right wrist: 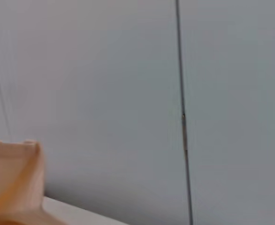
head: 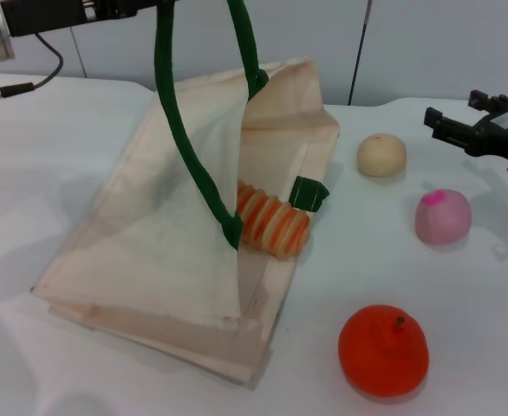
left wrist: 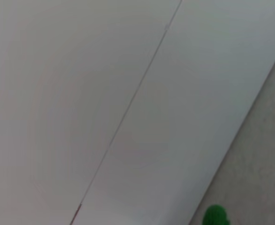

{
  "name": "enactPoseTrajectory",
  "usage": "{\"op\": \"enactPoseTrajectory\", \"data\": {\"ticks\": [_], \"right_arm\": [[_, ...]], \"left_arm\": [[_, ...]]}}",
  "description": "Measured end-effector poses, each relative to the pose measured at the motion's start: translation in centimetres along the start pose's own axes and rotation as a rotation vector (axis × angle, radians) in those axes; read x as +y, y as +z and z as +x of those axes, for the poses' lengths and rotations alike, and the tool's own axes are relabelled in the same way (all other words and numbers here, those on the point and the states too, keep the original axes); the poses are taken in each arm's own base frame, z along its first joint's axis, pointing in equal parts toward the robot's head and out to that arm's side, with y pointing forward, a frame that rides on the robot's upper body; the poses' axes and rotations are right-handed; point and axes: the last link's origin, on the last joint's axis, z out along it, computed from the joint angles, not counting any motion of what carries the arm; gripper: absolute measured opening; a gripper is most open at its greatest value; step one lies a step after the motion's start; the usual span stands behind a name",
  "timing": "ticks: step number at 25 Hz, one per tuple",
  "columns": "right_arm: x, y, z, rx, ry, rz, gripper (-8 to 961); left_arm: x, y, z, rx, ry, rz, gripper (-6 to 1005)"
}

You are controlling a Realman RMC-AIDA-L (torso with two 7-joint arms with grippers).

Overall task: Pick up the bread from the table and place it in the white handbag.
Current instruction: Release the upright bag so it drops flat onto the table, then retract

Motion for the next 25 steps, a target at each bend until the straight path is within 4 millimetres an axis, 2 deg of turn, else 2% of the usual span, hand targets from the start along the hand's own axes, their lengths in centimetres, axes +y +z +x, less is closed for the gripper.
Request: {"op": "enactPoseTrajectory", "data": {"ticks": [9, 14, 20, 25], "right_arm": [[-0.2, -0.1, 0.1, -0.003, 0.009, 0.013, 894], [-0.3, -0.1, 0.1, -0.009, 0.015, 0.019, 894], [-0.7, -0.6, 0.2, -0.028, 0.036, 0.047, 894], [-1.0, -1.2, 0.7, -0.063, 0.022, 0.092, 894]], "left_arm": [[-0.6, 0.3, -0.8, -0.049, -0.005, 0.045, 153], [-0.9, 0.7, -1.2, -0.070, -0.007, 0.070, 390], [-0.8, 0.9, -0.9, -0.041, 0.018, 0.065, 549], [-0.4, 0.9, -1.7, 0.084, 0.214, 0.057, 712]]}}
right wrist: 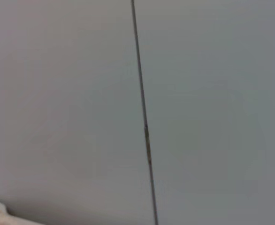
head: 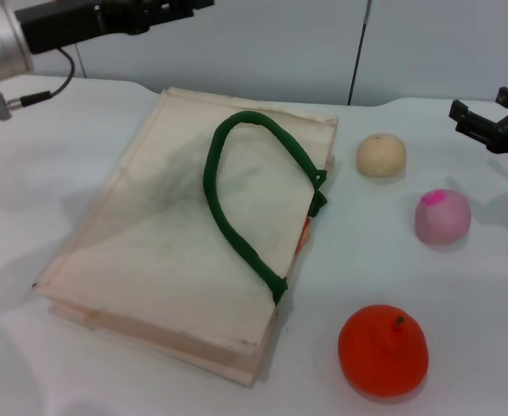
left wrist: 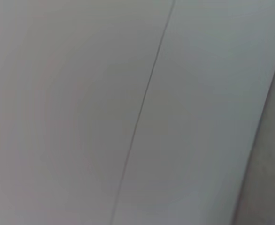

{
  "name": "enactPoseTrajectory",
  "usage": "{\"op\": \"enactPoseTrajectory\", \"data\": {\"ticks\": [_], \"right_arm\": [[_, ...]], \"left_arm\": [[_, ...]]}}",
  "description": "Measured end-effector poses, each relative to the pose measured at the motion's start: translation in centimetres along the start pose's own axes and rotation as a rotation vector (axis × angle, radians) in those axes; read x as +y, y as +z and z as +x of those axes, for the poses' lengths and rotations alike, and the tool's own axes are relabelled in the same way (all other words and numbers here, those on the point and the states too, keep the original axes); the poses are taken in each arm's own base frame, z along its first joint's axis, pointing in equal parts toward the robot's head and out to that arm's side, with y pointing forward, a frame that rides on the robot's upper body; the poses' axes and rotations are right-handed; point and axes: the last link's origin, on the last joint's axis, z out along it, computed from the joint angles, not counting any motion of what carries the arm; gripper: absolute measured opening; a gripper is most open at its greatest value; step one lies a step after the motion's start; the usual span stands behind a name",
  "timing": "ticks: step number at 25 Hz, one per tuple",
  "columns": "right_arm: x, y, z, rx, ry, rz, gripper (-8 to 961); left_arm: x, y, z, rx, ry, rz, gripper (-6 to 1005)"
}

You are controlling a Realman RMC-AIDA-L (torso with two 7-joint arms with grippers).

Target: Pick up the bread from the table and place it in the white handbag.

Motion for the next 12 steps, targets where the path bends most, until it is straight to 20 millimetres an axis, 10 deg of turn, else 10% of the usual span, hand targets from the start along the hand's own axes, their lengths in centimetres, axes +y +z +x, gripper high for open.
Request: {"op": "enactPoseTrajectory", "data": {"ticks": [12], "right_arm": [[0.2, -0.9, 0.6, -0.126, -0.037, 0.101, 894]], "left_arm": [[1.9, -2.7, -3.6, 0.392, 0.429, 0.216, 845]]}}
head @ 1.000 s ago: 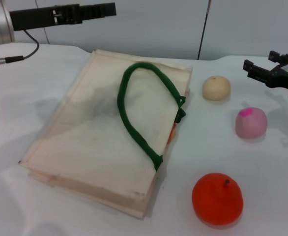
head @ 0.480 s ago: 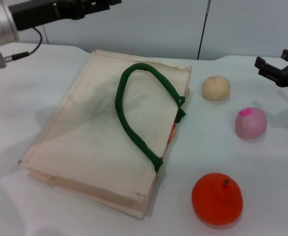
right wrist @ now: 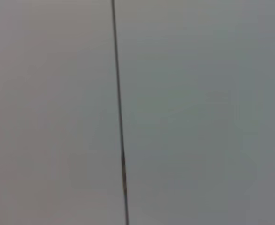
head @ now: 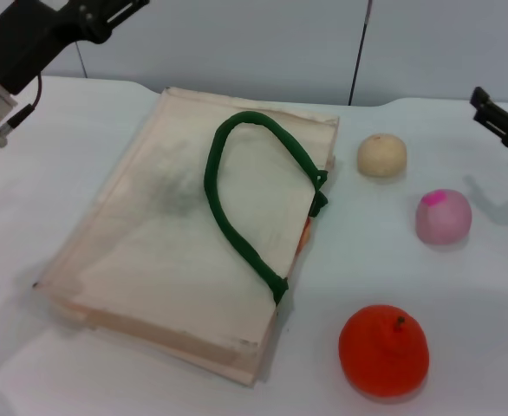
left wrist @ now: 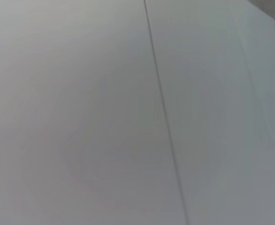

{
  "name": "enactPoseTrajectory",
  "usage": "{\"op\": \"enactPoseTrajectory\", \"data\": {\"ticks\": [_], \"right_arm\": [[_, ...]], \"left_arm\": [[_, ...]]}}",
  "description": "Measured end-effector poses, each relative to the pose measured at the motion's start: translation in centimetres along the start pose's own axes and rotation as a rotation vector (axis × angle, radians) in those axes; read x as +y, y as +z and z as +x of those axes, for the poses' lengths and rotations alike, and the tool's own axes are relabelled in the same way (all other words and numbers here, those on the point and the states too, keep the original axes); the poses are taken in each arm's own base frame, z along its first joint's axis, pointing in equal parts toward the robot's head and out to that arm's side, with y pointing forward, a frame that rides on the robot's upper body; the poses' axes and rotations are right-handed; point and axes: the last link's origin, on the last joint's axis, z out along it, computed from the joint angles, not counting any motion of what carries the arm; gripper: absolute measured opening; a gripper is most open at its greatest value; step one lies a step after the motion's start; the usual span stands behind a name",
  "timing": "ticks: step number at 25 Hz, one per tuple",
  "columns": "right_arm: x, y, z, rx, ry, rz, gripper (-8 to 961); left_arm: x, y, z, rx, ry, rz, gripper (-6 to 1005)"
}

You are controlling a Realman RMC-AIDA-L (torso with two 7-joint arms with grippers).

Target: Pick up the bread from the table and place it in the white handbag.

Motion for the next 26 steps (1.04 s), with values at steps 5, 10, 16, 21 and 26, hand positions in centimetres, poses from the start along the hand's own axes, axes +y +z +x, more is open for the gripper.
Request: {"op": "enactPoseTrajectory", "data": {"ticks": [5, 10, 16, 21, 26], "right_arm": [[-0.3, -1.9, 0.0, -0.119, 0.001, 0.084, 894], [-0.6, -2.7, 0.0, -0.182, 0.035, 0.162, 894], [-0.8, -3.1, 0.3, -0.185, 0.060, 0.192, 894], [-1.2, -3.7, 0.6, -0.192, 0.086, 0.229, 894], [-1.2, -3.7, 0.6, -0.192, 0.087, 0.230, 894]], "left_arm": [[-0.2, -0.3, -1.2, 0.050, -0.028, 0.176, 843], [-1.1, -0.7, -3.2, 0.019, -0.124, 0.377, 843], [-1.4, -0.6, -4.8, -0.028, -0.209, 0.481, 843], [-1.4, -0.7, -4.8, -0.028, -0.216, 0.485, 843], [-1.3, -0.8, -4.8, -0.029, -0.215, 0.479, 843]]}}
